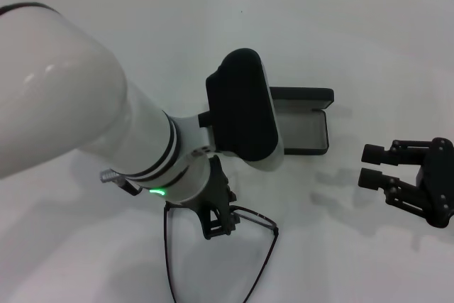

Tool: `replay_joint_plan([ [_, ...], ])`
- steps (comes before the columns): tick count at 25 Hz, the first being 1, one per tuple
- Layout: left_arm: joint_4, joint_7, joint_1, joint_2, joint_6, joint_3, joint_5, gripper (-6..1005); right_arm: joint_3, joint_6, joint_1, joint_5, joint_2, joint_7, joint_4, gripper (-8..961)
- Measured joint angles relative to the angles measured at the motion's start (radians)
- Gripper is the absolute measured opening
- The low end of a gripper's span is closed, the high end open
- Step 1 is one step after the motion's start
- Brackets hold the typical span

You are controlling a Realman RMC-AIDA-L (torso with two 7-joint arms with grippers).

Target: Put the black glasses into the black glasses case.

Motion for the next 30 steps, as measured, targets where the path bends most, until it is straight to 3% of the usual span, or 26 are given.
replay_joint_plan([
  [18,0.016,-0.019,-0.001,0.0,0.001,0.033,0.012,121,0.033,-0.052,-0.007,0.001,0.003,-0.017,0.03,326],
  [24,0.111,-0.061,0.023,0.0,0.011,0.032,0.088,121,0.084,-0.087,-0.021,0.001,0.004,-0.038,0.043,325],
  [30,0.279,-0.097,0.069,0.002,0.04,-0.01,0.137,121,0.19,-0.178,-0.032,-0.001,-0.006,-0.059,0.086,325],
])
